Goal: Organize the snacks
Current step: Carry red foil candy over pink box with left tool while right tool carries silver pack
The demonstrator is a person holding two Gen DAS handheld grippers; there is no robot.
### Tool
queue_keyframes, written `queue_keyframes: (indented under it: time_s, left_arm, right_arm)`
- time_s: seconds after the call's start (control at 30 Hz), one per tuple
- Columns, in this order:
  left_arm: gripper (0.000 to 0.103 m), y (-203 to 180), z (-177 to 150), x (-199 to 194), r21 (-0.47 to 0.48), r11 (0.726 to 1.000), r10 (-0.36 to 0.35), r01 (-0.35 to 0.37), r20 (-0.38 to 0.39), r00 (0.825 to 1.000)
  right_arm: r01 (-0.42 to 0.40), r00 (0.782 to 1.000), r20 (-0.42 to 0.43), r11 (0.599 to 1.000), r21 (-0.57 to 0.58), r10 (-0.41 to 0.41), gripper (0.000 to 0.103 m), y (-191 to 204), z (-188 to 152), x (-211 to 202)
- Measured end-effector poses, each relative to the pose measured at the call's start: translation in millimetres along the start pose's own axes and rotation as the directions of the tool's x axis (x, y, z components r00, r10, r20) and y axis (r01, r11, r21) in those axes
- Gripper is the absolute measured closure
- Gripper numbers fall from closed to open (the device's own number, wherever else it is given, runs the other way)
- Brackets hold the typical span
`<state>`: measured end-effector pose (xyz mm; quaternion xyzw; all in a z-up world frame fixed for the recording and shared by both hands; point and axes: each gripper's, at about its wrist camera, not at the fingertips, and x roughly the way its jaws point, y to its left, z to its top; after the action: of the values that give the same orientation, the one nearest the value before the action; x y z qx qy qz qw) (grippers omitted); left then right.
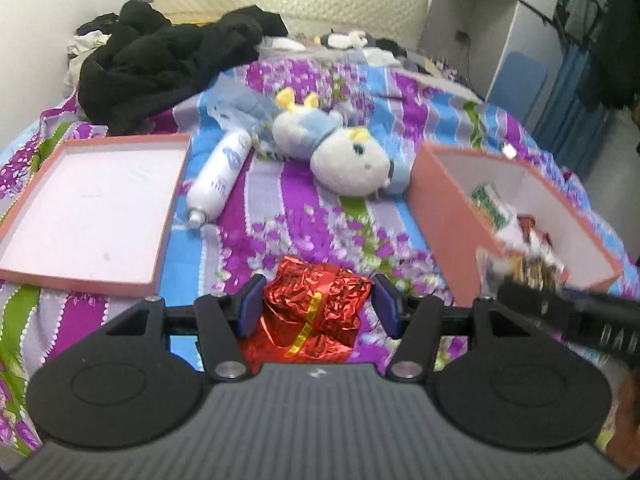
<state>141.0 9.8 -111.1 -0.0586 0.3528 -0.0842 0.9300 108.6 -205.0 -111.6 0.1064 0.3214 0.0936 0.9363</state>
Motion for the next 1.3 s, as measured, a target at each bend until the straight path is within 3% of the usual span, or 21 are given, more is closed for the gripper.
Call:
queue_keyframes:
  time_s: [0.2, 0.37, 0.6, 0.77, 0.93, 1.1, 1.3]
  left_arm:
    - [0.040, -30, 27, -22, 0.000, 0.999, -0.046, 0.046, 0.051, 0.998]
    - [0.040, -64, 69, -41, 0.054, 0.994, -0.100, 0.094, 0.132, 0.986]
    - [0.040, -119, 129, -53, 0.118, 0.977, -0.202, 0.179, 0.228, 0.952]
    - [0.040, -165, 157, -40, 0.165, 0.956, -0.278, 0.244, 0.233, 0.932]
    - [0.040, -205, 166, 6, 0.176, 0.937, -0.328, 0.300, 0.157, 0.931]
    - [0.040, -235, 146, 58, 0.196, 0.928, -0.331, 0.317, 0.046, 0.942]
    - [0.040, -237, 124, 123, 0.176, 0.930, -0.315, 0.323, -0.071, 0.946]
  right_arm:
    - [0.026, 0.997, 0.078, 1.000, -0.005, -0.025, 0.055, -10, 14, -30]
    - [0.061, 0.981, 0.187, 0.998, -0.006, -0.058, 0.055, -23, 44, -61]
    - [0.151, 0.934, 0.328, 0.989, -0.005, -0.141, 0.055, -48, 90, -96]
    - [0.213, 0.897, 0.391, 0.977, 0.028, -0.207, 0.055, -73, 112, -112]
    - [0.265, 0.894, 0.355, 0.962, 0.071, -0.273, 0.055, -108, 116, -96]
    - [0.288, 0.914, 0.258, 0.949, 0.128, -0.312, 0.055, -144, 102, -64]
    - [0.300, 0.935, 0.146, 0.940, 0.160, -0.323, 0.055, -171, 89, -20]
